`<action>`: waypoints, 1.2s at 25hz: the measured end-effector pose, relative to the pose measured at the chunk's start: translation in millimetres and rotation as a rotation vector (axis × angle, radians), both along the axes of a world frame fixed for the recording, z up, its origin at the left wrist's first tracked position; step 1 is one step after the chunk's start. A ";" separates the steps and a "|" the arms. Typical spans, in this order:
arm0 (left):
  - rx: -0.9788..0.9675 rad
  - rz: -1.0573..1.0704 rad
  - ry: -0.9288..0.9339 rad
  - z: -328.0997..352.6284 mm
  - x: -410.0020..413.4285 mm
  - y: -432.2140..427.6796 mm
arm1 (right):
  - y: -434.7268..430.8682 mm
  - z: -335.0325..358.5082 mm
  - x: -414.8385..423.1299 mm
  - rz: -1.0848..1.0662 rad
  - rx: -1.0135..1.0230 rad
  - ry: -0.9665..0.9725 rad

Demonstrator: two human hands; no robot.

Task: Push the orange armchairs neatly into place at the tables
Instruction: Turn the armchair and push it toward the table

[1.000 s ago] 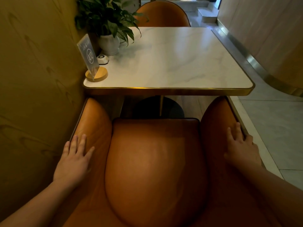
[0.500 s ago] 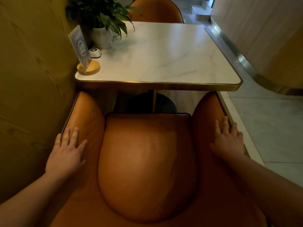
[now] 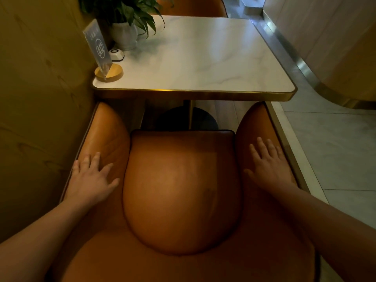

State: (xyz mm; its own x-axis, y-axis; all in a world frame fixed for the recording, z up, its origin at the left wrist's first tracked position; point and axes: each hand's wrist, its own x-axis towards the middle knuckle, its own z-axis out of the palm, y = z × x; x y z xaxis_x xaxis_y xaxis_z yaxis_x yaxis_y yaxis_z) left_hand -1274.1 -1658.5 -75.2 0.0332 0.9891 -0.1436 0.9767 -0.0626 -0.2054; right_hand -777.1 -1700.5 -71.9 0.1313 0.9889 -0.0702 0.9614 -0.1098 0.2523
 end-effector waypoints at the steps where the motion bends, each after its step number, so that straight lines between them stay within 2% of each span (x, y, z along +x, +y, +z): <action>1: -0.013 0.017 -0.018 3.8 4.9 -3.7 | -3.6 1.4 -4.5 0.006 0.007 0.019; 5: -0.019 0.058 -0.119 14.7 18.1 -24.2 | -19.5 11.5 -18.8 0.015 -0.001 0.084; 21: 0.011 0.075 -0.226 154.4 65.1 -113.9 | -98.6 144.1 -73.8 -0.004 -0.005 0.316; 30: 0.020 0.050 -0.314 208.3 77.4 -132.1 | -130.7 195.0 -106.1 -0.100 0.044 0.452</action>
